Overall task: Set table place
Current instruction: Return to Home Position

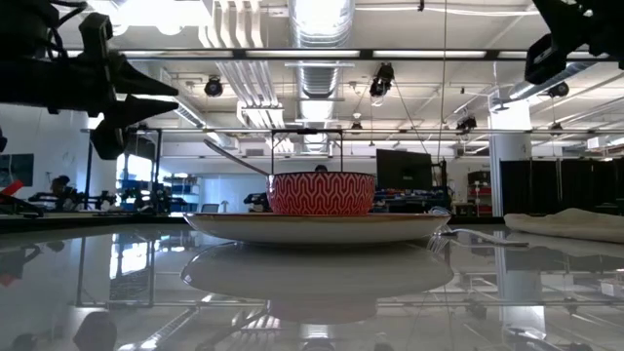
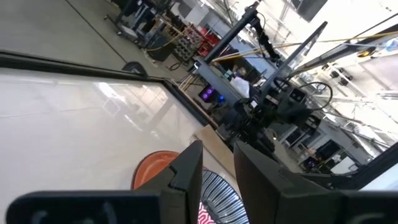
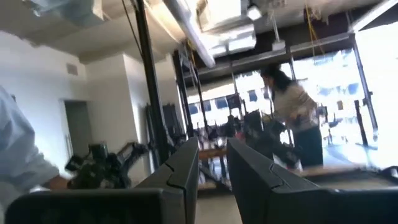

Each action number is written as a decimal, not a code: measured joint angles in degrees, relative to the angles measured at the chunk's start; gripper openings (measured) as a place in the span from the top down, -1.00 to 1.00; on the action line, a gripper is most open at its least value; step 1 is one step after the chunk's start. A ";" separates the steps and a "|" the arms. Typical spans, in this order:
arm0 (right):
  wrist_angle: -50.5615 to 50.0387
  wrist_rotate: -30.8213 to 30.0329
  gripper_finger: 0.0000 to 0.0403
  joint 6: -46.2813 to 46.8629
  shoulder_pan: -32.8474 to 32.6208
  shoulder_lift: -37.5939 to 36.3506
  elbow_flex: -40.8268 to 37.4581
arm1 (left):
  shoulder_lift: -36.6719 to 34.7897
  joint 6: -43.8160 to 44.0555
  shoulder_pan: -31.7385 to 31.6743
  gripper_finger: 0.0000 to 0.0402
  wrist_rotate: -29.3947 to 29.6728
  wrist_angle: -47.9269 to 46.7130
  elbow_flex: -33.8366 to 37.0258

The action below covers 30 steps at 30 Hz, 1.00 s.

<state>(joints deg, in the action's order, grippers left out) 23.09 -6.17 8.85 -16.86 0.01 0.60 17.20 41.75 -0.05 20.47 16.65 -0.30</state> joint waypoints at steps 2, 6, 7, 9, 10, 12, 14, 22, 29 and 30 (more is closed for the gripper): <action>-2.25 0.04 0.61 0.41 0.00 0.06 -0.16 | 0.15 0.01 0.00 0.61 -0.02 -0.18 0.00; -3.24 0.07 0.63 1.07 0.01 0.02 -0.11 | 0.38 1.49 0.00 0.61 0.00 -0.21 0.00; -4.14 0.07 0.64 1.07 0.01 0.02 -0.11 | 0.46 1.80 0.00 0.61 -0.02 -0.18 0.00; -7.10 0.07 0.65 1.20 0.00 0.02 -0.10 | 0.76 1.20 0.00 0.61 -0.01 -0.21 0.00; -8.58 0.07 0.65 1.20 0.00 0.10 -0.11 | 0.85 1.16 0.00 0.61 -0.02 -0.21 0.00; -11.22 0.08 0.65 1.20 0.00 0.45 -0.10 | 1.11 1.13 0.00 0.61 -0.02 -0.19 0.00; -13.64 0.09 0.64 1.21 0.01 0.74 -0.11 | 1.15 1.17 0.00 0.61 -0.02 -0.19 0.02; -16.92 0.09 0.62 1.22 0.00 2.22 -0.11 | 1.12 1.15 0.00 0.61 -0.04 -0.16 0.02; -16.92 0.09 0.65 1.21 0.01 2.42 -0.09 | 1.12 1.13 0.00 0.61 -0.04 -0.18 0.02; -16.92 0.09 0.65 1.22 0.02 2.43 -0.09 | 1.12 1.13 0.00 0.61 -0.04 -0.16 0.02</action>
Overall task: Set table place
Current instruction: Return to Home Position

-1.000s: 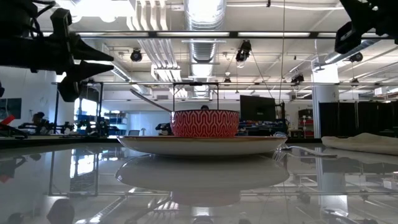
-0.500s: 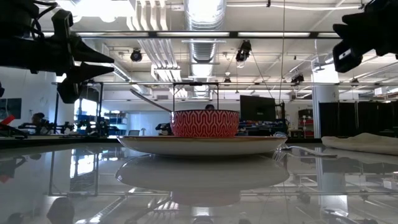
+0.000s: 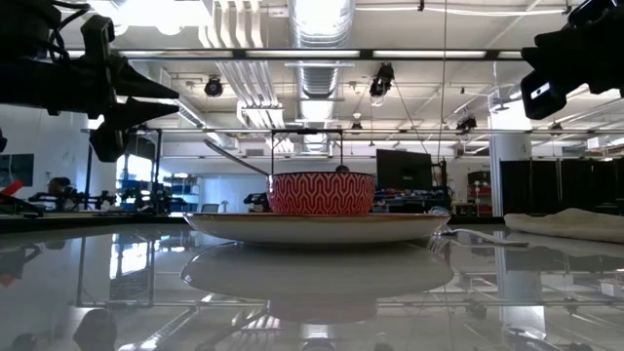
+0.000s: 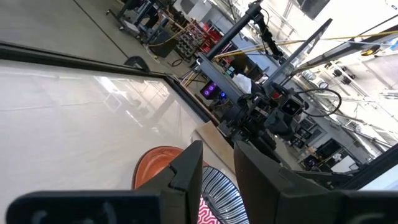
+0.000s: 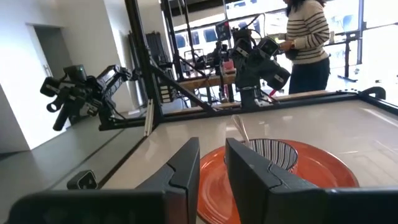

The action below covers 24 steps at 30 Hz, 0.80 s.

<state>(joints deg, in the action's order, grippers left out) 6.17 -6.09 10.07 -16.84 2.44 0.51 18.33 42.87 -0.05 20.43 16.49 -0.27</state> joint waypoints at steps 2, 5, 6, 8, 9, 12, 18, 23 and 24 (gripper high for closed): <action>0.00 0.00 0.64 0.00 -0.02 0.02 0.00 | 0.00 0.00 0.00 0.61 0.00 0.00 0.00; 0.00 0.00 0.62 0.00 0.00 0.00 0.00 | -0.01 -0.03 0.00 0.61 0.00 0.00 0.00; 0.00 0.00 0.62 0.00 -0.01 0.01 0.00 | 0.02 -0.04 0.00 0.61 0.00 0.00 0.00; 0.00 0.00 0.62 0.00 0.00 0.00 0.00 | 0.02 -0.04 0.00 0.61 0.00 0.00 0.00; 0.00 0.00 0.62 0.00 -0.02 0.00 0.00 | 0.00 -0.04 0.00 0.61 0.00 0.00 0.00; 0.02 0.00 0.63 0.00 0.00 0.00 0.00 | 0.02 -0.04 0.00 0.61 0.00 0.00 0.00; 0.02 0.00 0.65 0.00 0.00 0.00 0.00 | 0.02 -0.04 0.00 0.61 -0.02 0.00 0.00; 0.03 0.00 0.62 0.00 -0.02 0.00 0.00 | 0.02 -0.04 0.00 0.61 -0.02 0.00 0.00; 0.02 0.00 0.62 0.00 -0.01 0.00 0.00 | 0.02 -0.04 0.00 0.61 -0.02 0.00 0.00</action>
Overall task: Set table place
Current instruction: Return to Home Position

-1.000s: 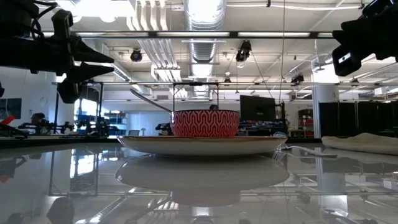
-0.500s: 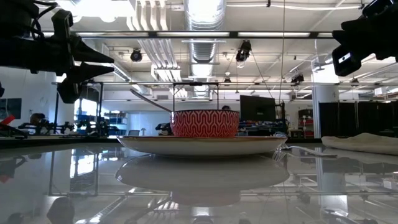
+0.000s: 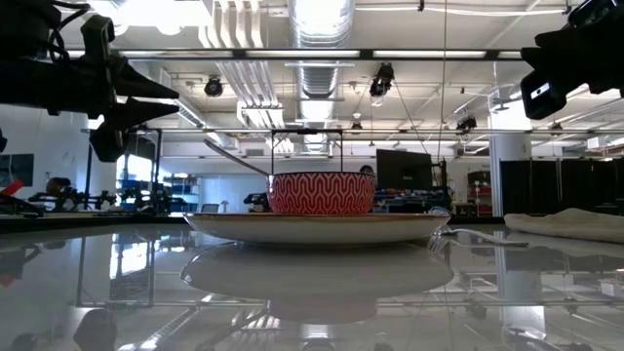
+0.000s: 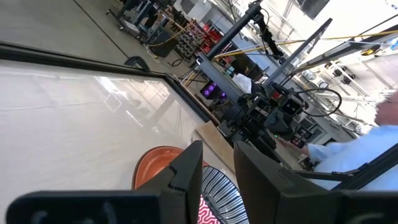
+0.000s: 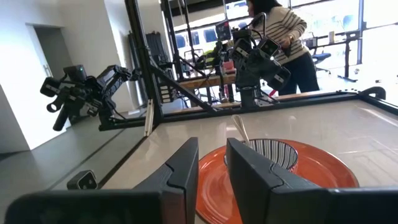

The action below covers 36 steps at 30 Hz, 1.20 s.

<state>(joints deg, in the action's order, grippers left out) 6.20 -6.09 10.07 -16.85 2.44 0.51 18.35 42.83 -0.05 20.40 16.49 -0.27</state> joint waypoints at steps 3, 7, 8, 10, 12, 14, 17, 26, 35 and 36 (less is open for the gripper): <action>0.02 0.00 0.62 0.00 -0.01 0.00 0.00 | 0.00 0.00 0.00 0.61 0.00 0.00 0.00; 0.02 0.00 0.64 0.00 0.01 0.00 0.02 | 0.00 0.00 0.00 0.61 0.00 0.00 0.00; 0.02 0.00 0.65 0.00 0.00 0.00 0.02 | 0.00 0.00 0.00 0.61 0.00 0.00 0.00; 0.02 0.00 0.65 -0.01 0.00 0.00 0.02 | 0.00 0.00 0.00 0.61 0.00 0.00 0.00; 0.02 0.00 0.66 0.00 -0.01 0.00 0.02 | 0.00 0.00 0.00 0.61 0.00 0.00 0.00; 0.02 0.00 0.66 0.00 -0.02 0.00 0.02 | 0.00 0.00 0.00 0.61 0.00 0.00 0.00; 0.02 0.00 0.65 0.00 -0.02 0.00 0.02 | 0.00 0.00 0.00 0.61 0.00 0.00 0.00; 0.02 0.01 0.64 0.00 -0.01 0.00 0.02 | 0.00 0.00 0.00 0.61 0.00 0.00 0.00; 0.02 0.00 0.66 0.00 0.01 0.00 0.04 | 0.00 0.00 0.00 0.61 0.00 0.02 0.00; 0.02 0.00 0.66 0.00 -0.01 0.00 0.04 | 0.00 0.00 0.00 0.61 0.00 0.00 0.00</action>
